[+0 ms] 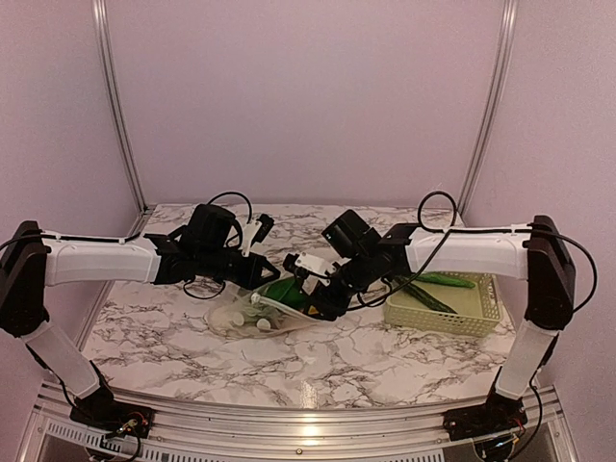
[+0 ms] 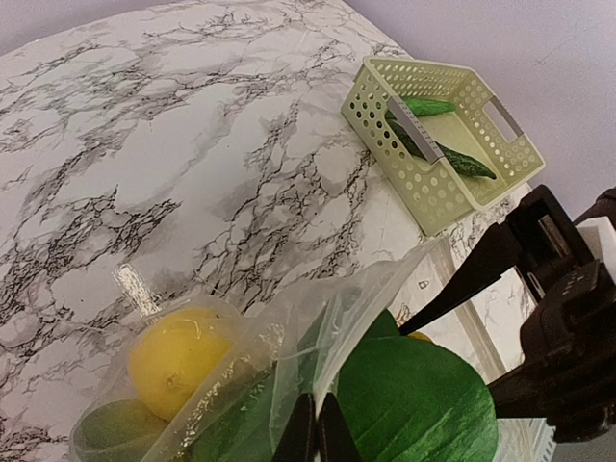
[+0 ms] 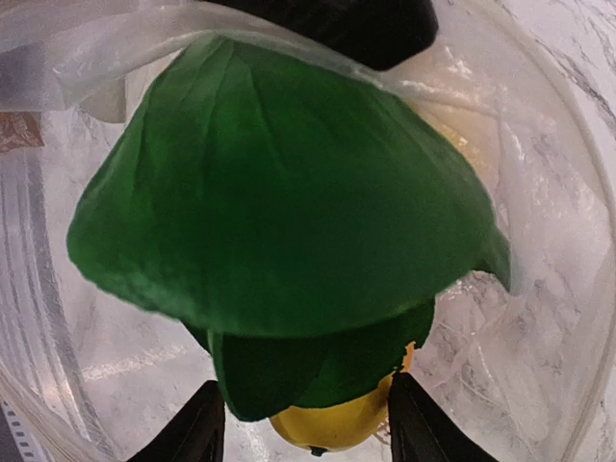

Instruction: Open the zip-top bag and remove the fake food

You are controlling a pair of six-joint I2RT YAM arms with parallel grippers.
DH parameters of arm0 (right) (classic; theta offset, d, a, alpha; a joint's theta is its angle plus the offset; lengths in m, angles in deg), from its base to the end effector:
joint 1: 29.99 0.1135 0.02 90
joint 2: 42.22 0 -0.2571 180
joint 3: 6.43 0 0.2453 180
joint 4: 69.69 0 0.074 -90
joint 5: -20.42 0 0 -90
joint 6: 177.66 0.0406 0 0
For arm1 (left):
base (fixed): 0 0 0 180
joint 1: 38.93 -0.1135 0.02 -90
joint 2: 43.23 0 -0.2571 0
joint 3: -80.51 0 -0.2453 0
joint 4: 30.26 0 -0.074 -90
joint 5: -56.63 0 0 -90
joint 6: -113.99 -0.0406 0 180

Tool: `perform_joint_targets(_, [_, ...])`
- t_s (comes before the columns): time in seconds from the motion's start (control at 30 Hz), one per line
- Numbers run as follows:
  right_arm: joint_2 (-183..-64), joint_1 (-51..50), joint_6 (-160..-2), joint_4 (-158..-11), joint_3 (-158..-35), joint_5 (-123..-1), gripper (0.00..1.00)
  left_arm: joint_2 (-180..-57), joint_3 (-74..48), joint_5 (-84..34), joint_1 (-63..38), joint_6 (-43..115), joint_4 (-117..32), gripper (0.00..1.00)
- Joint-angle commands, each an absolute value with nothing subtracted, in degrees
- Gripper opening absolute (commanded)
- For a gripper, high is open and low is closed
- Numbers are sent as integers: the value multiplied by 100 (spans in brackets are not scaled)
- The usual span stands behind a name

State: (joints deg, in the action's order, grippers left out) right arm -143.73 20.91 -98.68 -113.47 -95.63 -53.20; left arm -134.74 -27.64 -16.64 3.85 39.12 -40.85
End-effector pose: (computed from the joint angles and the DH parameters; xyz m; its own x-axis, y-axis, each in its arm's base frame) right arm 0.2270 0.2974 0.2194 -0.3525 -0.7245 -0.5923 -0.9283 0.3510 0.1231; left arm 0.2528 -0.2499 0.2311 -0.5743 0.1909 -0.7960 0.7076 0.6048 -0.3655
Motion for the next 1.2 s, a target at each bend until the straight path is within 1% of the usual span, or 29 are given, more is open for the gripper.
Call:
perform_joint_targets(0.0, [-14600,2112,-10048,-11562,-9748,-5504,56,-13558,-2716,-1595,352,3838,-4284,0])
perform_joint_targets(0.27, [-14896,2120,-10223,-11669,-9901,-5746,57,-13570,-2715,-1595,352,3836,-4293,0])
perform_joint_targets(0.43, [-14983,2171,-10297,-11666,-9891,-5900,54,-13578,-2707,-1592,352,3836,-4284,0])
perform_joint_targets(0.77, [-14837,2187,-10218,-11668,-9942,-5963,38,-13577,-2706,-1597,352,3832,-4293,0])
perform_joint_targets(0.83, [-14780,2191,-10208,-11693,-9978,-5988,33,-13578,-2698,-1595,352,3836,-4286,0])
perform_joint_targets(1.03, [-14592,2243,-10194,-11895,-10230,-5996,25,-13605,-2663,-1595,352,3833,-4292,0])
perform_joint_targets(1.17, [-14435,2249,-10142,-12055,-10450,-5938,23,-13634,-2640,-1594,352,3833,-4293,0])
